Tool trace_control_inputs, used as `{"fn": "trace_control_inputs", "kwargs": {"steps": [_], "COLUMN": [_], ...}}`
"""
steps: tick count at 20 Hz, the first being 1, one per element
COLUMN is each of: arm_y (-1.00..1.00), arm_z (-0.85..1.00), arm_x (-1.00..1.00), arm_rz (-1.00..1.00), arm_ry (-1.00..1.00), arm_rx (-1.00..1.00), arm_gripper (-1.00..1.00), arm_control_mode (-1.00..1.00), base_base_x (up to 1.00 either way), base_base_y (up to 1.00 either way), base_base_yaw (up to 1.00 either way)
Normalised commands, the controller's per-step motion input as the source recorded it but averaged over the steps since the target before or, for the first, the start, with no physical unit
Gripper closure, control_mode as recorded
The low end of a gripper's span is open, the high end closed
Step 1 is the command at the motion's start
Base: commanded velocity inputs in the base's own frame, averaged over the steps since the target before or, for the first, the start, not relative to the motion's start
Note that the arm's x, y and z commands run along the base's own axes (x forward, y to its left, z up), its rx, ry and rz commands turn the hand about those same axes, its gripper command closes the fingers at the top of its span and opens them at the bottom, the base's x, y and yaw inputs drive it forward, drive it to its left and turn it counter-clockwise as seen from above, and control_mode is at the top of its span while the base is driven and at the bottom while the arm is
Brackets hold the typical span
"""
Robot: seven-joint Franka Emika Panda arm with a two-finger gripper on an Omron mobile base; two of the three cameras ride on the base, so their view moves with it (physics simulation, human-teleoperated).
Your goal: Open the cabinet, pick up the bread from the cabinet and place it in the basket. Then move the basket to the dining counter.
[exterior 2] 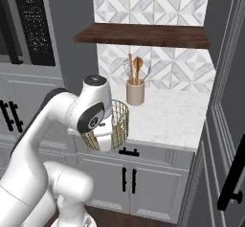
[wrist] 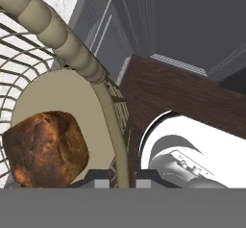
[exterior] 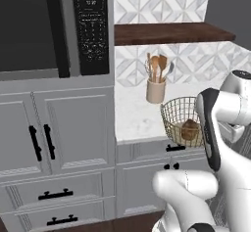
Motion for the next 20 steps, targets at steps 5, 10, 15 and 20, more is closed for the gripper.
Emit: {"fn": "trace_control_inputs", "kwargs": {"steps": [5, 10, 15, 20], "arm_y": [0.0, 0.0, 0.0, 0.0], "arm_z": [0.0, 0.0, 0.0, 0.0], "arm_x": [0.0, 0.0, 0.0, 0.0], "arm_rz": [0.0, 0.0, 0.0, 0.0], "arm_ry": [0.0, 0.0, 0.0, 0.0], "arm_rx": [0.0, 0.0, 0.0, 0.0], "arm_gripper": [1.0, 1.0, 1.0, 1.0], "arm_control_mode": [1.0, 1.0, 1.0, 1.0], "base_base_x": [-0.94, -0.52, -0.1, 0.23], "base_base_y": [0.6, 0.64, 0.53, 0.87], "base_base_yaw": [0.39, 0.89, 1.0, 0.33]}}
